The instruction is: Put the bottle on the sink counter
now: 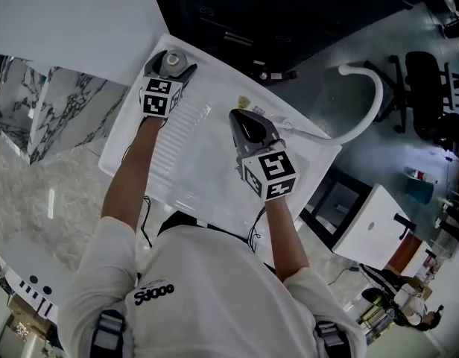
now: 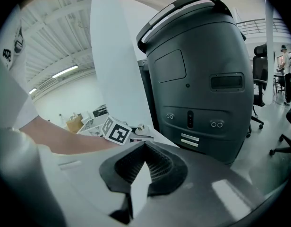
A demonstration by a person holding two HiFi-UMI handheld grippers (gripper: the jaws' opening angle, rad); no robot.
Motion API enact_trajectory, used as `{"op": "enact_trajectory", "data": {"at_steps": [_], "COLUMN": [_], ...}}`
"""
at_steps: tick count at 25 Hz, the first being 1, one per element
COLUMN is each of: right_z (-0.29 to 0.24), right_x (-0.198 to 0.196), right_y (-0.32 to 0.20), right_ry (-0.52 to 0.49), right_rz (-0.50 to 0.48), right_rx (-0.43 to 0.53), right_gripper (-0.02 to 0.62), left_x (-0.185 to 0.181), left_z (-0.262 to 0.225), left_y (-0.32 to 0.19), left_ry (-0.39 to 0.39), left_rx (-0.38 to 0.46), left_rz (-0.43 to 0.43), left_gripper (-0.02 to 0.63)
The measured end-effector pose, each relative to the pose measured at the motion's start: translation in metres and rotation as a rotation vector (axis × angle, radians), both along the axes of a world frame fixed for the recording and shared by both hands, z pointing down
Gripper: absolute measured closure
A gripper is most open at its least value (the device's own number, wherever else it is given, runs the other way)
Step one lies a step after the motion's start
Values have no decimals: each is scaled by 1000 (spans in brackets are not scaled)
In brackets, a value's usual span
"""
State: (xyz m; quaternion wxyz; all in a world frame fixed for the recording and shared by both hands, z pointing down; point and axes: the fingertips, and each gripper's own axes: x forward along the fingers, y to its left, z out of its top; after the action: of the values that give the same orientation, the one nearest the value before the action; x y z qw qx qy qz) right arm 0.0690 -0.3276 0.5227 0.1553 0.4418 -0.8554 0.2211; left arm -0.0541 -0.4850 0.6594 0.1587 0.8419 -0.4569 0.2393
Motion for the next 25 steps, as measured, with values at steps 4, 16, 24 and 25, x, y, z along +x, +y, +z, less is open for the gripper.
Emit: {"op": "enact_trajectory", "data": {"at_steps": [4, 16, 24, 25], "right_z": [-6, -35, -60, -63], "right_x": [-3, -2, 8, 9], "right_y": [5, 29, 53, 56], "right_ry": [-1, 31, 27, 27], "right_rz": [4, 39, 105, 112], "right_rx": [11, 97, 138, 144], "right_gripper": [586, 586, 586, 586], "left_x": [-7, -49, -63, -64], "left_z": [-6, -27, -50, -55], "left_y": [12, 57, 105, 111], "left_ry": [16, -34, 5, 16], "left_rx": [2, -1, -45, -35], "left_rz": [-23, -61, 9, 21], "left_gripper": [225, 225, 230, 236]}}
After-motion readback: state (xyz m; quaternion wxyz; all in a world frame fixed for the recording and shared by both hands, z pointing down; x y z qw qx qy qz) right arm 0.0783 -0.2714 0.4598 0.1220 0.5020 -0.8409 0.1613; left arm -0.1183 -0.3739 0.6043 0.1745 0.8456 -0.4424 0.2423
